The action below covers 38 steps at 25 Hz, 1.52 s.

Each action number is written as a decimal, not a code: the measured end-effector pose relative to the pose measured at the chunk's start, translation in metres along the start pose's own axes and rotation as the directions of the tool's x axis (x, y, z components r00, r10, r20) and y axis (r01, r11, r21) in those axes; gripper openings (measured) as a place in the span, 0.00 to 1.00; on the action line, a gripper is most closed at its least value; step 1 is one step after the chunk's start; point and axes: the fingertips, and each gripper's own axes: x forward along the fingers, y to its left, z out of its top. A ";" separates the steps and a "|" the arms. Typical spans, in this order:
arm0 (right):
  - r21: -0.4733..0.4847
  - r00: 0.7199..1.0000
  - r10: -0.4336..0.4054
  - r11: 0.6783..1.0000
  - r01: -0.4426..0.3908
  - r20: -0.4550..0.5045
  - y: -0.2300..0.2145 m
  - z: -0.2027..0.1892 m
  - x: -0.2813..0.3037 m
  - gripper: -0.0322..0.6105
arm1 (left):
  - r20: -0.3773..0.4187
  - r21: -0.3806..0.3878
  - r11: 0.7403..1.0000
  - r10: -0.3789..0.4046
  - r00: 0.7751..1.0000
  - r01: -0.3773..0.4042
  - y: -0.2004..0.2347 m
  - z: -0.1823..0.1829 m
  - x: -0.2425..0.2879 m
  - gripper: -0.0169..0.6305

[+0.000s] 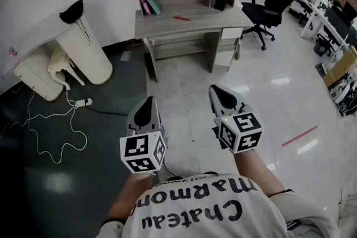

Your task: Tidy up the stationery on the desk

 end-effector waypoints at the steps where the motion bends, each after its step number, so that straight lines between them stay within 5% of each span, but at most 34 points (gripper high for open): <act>1: 0.002 1.000 0.000 1.000 0.000 0.000 0.001 0.000 0.000 0.06 | 0.000 -0.001 1.000 0.000 1.000 0.000 0.001 0.000 -0.001 0.04; 25: 0.079 0.999 -0.022 0.997 0.024 -0.030 0.034 -0.045 -0.001 0.06 | -0.036 -0.056 0.995 -0.085 0.996 0.083 0.024 -0.041 -0.020 0.04; 38: 0.098 0.998 -0.016 0.995 0.023 -0.065 -0.021 -0.051 0.064 0.06 | -0.060 -0.067 0.992 -0.110 0.992 0.106 0.026 -0.046 0.063 0.04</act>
